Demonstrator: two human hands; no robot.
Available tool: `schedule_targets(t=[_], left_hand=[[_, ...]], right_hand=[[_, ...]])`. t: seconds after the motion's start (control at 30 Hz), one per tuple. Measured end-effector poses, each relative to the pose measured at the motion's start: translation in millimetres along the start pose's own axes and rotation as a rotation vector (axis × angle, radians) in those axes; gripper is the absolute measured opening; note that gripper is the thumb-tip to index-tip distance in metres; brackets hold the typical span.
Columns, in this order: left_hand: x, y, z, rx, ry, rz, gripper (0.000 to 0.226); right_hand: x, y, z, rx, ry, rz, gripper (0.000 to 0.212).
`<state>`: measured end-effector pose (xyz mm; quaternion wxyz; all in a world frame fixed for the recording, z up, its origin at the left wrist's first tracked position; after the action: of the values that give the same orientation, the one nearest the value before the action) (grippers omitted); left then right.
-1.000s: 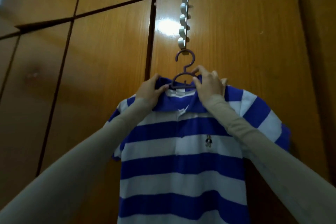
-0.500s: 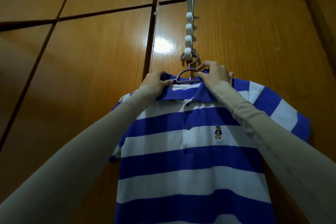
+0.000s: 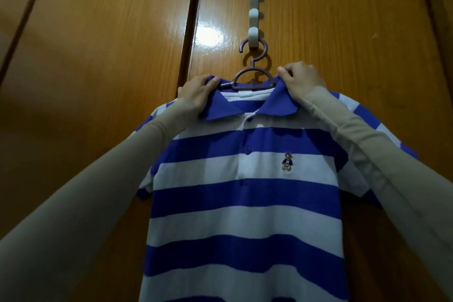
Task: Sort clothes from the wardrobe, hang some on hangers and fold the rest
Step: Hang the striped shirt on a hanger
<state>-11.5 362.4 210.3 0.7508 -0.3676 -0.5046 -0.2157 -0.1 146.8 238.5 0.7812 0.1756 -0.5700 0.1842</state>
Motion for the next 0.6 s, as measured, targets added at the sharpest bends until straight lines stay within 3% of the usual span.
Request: schedule_targets(t=[0.1,0.3,0.43,0.6], left_hand=[[4.9,-4.6,-1.6,-0.005,-0.066,0.056,0.035],[7.2,-17.9,-13.0,0.029,-0.162,0.008,0.034],[-1.8,-9.9,-14.4,0.004,-0.27,-0.022,0.03],[-56.6,12.5,-42.3,0.167,-0.325,-0.156,0.051]], right_hand=[[3.0,-6.1,0.1,-0.028,-0.078,-0.076,0.035],[-16.0,-21.0,6.5,-0.169,-0.207,-0.189,0.039],[-41.5,-21.1,4.5,-0.21,-0.217,-0.119,0.041],[-84.2,-17.5,-24.5,-0.38,-0.219,-0.056,0.057]])
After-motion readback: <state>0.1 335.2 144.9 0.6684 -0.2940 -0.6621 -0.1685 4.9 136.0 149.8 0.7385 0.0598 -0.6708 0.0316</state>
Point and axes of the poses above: each hand's wrist, its own x-axis towards the middle knuckle, its own z-axis out of the back of the hand, y = z × x, the point moved 2 cm from there along x, towards the middle knuckle, and after that the axes turned 8 degrees about -x, right-handed, at the moved point
